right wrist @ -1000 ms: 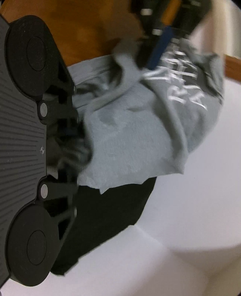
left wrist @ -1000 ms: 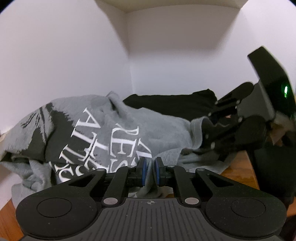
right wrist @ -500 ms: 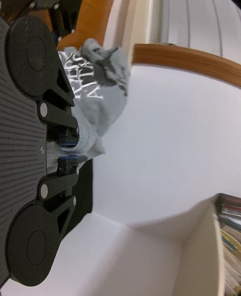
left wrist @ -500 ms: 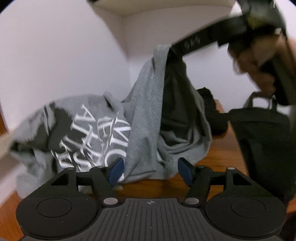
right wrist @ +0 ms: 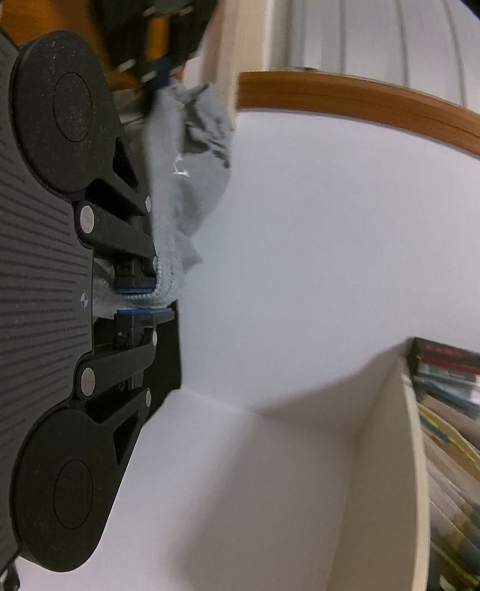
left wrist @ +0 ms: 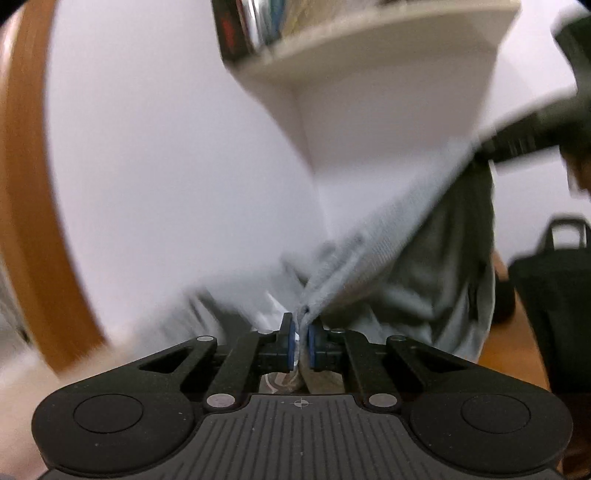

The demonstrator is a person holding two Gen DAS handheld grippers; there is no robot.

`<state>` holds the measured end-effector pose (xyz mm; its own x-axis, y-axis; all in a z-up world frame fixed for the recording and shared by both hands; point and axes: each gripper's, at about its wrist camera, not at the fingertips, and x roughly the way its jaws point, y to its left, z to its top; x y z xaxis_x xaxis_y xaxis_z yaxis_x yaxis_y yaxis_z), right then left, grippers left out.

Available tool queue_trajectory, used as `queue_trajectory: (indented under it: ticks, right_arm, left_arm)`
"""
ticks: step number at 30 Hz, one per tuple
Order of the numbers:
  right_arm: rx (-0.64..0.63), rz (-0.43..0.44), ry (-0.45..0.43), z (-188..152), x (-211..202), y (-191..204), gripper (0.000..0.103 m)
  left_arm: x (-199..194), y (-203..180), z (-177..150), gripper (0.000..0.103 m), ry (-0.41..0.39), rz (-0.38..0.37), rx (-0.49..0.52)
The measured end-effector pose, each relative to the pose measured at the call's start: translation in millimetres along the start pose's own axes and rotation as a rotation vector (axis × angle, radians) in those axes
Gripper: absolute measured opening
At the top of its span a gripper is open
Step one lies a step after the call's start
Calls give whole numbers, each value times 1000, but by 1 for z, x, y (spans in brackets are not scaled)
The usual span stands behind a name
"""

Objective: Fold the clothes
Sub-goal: 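Lift the sweatshirt up with both tools, shaking it out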

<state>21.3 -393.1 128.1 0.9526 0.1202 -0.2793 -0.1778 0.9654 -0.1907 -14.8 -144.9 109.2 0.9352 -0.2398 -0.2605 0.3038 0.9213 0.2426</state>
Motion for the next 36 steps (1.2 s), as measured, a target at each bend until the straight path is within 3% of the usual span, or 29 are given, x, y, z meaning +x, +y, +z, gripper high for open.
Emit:
queue_trajectory:
  ticks: [3,15,24,27,31,36]
  right_arm:
    - [-2,8,-63,24,-27,5,7]
    - [-98,69,-351,143,-162,47,7]
    - [-168,110,-529,232,-239,84,7]
    - [-202,118,-568,255,-246,96,7]
    - [-207,120,-586,273,-241,97,7]
    - [-155,107,-483,255,-178,69,7]
  left_arm:
    - [-40,21,40,7,-53,-15,13]
    - [-202,79,165,7,-306,142,57]
    - [-283,129,256,7,-438,283,86]
    - [-287,143,281,7,-452,322,98]
    - [-240,148,286,7,-395,315,129]
    - [-182,155,292,7,-322,306,167]
